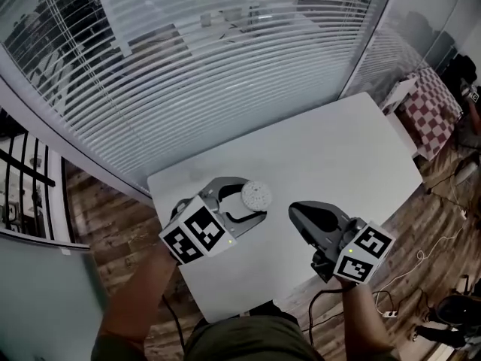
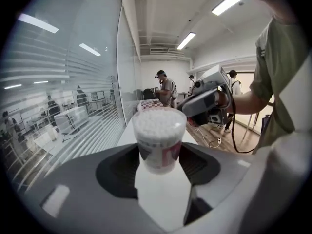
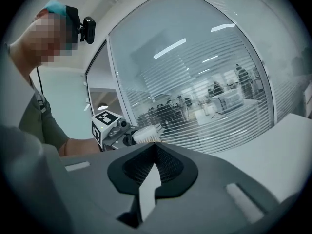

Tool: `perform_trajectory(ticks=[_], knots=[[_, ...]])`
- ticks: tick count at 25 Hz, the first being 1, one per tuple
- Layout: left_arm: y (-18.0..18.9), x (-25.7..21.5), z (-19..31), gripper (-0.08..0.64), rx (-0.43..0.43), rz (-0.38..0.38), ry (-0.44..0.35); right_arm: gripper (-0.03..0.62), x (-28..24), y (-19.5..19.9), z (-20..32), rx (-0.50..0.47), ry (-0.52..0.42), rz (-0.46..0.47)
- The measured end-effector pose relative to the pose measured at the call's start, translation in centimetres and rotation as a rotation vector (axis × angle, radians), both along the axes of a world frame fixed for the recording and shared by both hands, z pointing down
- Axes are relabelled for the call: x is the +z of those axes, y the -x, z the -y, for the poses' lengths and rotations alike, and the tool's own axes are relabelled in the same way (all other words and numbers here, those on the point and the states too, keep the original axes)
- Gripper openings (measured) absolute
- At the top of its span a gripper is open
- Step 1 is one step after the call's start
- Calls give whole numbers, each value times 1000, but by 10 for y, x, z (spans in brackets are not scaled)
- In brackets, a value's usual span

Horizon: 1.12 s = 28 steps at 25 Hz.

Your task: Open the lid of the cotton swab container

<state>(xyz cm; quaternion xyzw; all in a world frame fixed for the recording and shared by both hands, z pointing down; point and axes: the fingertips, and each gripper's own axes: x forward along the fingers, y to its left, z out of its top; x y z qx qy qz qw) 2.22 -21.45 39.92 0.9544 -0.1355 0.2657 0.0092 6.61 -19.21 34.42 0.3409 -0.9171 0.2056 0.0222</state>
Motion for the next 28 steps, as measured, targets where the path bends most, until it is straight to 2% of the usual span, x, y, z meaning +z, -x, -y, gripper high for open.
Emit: perform_trajectory(ticks=[8, 17, 18, 25, 28], knots=[[18, -33, -10, 259, -9, 15, -3, 11, -41, 24, 2, -72, -85, -37], [34, -45, -29, 259, -18, 14, -8, 20, -80, 57, -16, -187, -190, -103], [34, -45, -30, 259, -18, 15, -7, 55, -83, 60, -17, -202, -198, -117], [33, -43, -36, 259, -13, 18, 6, 131, -93, 86, -24, -326, -237, -252], [32, -43, -38, 259, -11, 22, 6, 188, -94, 98, -26, -387, -248, -334]])
